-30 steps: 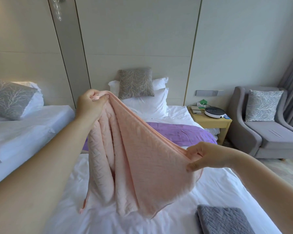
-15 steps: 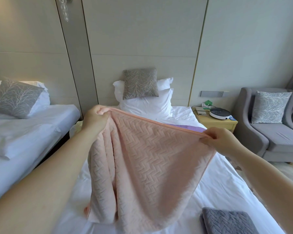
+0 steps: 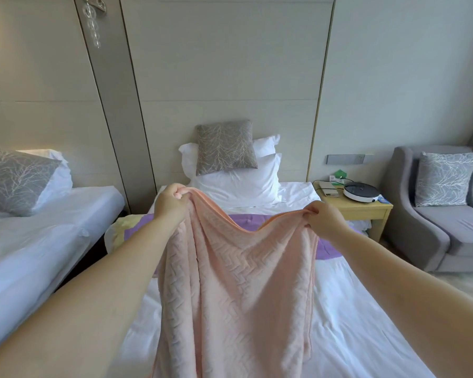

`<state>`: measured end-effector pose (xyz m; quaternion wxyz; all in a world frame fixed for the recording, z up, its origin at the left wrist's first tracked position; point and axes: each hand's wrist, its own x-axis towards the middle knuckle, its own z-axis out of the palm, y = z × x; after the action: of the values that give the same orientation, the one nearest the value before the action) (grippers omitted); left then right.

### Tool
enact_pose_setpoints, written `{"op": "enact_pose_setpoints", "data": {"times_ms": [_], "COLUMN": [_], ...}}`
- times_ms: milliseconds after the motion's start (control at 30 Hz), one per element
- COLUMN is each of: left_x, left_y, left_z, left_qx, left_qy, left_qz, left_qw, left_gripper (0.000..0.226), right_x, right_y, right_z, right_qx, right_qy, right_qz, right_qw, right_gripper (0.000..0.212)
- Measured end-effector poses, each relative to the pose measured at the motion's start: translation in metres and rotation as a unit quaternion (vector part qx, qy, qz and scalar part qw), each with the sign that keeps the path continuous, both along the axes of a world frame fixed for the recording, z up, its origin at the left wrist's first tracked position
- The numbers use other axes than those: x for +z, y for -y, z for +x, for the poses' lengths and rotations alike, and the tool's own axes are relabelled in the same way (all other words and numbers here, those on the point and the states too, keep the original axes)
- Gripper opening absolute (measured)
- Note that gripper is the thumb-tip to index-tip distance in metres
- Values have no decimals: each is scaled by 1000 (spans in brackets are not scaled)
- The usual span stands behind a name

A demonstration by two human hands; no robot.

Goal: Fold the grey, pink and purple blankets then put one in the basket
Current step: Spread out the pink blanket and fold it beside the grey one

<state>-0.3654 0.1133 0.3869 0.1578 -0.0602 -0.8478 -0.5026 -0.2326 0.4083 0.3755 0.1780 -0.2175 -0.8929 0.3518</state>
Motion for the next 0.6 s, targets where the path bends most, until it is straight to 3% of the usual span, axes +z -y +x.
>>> {"op": "enact_pose_setpoints", "data": {"times_ms": [333,467,600], "left_x": [94,105,58], "left_y": [-11,6,42], "left_z": [-76,-58,-24], "left_qx": [-46,-104,-176], "left_qy": [-162,-149,-61], "left_qz": [137,210,178], "left_qw": [976,961,966], "left_gripper": [10,25,27], "right_x": [65,59,4], "right_y": [-32,-26,-9], "right_z": [-55,-42,-16], "right_qx": [-100,-117,-106], "right_qy": [-258,-304,-262], "right_qz": [44,62,43], "right_qw": [960,943,958], "right_gripper": [24,19,16]}}
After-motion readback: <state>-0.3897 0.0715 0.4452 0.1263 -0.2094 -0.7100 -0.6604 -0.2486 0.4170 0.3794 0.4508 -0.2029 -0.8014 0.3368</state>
